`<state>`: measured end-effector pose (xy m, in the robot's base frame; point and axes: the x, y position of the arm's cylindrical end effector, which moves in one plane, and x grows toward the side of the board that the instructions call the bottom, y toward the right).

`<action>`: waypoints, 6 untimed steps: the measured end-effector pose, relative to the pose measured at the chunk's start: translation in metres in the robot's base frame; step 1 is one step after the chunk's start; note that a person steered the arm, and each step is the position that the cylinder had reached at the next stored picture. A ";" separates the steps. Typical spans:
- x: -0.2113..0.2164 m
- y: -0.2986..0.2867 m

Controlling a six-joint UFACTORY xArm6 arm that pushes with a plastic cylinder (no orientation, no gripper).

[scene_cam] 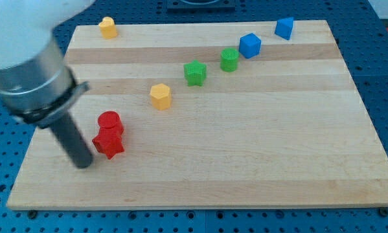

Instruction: Push the red circle towards the top center

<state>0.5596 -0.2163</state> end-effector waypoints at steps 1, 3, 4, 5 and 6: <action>0.008 -0.057; -0.040 0.045; -0.040 0.118; -0.045 0.119; -0.079 0.079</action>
<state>0.4804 -0.1377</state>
